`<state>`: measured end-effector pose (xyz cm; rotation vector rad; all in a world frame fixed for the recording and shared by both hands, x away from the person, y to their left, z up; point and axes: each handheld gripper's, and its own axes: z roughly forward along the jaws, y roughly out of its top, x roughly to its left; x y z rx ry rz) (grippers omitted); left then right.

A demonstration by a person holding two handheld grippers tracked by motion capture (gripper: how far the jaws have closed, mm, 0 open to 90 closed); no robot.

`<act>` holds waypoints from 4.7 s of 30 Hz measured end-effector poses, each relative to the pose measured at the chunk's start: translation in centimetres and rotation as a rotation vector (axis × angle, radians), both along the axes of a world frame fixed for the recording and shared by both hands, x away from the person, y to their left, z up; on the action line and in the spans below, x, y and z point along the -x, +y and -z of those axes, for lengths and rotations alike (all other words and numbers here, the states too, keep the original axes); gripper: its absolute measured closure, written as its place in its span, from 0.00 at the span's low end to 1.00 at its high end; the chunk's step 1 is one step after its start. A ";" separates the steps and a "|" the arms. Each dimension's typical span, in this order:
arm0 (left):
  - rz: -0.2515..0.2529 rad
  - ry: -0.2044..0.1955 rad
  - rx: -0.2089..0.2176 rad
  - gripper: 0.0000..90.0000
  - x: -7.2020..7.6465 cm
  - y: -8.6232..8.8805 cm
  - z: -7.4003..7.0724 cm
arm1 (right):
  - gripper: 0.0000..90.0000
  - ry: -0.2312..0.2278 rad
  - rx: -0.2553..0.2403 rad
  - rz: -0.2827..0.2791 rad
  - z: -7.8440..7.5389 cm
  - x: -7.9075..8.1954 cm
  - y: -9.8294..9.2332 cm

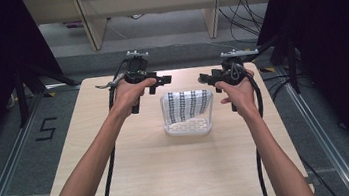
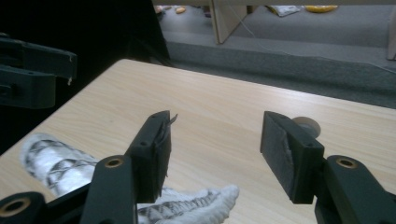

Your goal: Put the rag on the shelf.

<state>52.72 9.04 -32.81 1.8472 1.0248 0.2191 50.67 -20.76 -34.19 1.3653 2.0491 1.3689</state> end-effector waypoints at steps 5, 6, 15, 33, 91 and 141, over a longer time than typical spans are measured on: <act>0.010 -0.004 0.021 0.29 0.7 1.4 -0.2 | 0.42 0.002 -0.004 -0.012 -0.5 0.7 -0.6; 0.009 -0.005 0.021 0.27 0.8 1.6 -0.2 | 0.41 -0.008 0.016 -0.021 -0.6 0.8 -0.8; 0.028 -0.002 -0.011 0.18 2.5 2.7 -0.1 | 0.34 -0.005 -0.001 -0.032 -1.1 2.2 -0.7; 0.118 -0.036 -0.044 0.18 6.8 2.7 0.1 | 0.30 -0.034 0.003 -0.091 -1.5 4.8 0.3; 0.182 -0.094 -0.005 0.17 16.8 6.7 6.7 | 0.18 -0.093 0.041 -0.156 2.1 13.4 -0.5; 0.213 -0.054 -0.063 0.17 22.0 7.6 14.6 | 0.18 -0.024 0.113 -0.297 10.4 18.7 1.6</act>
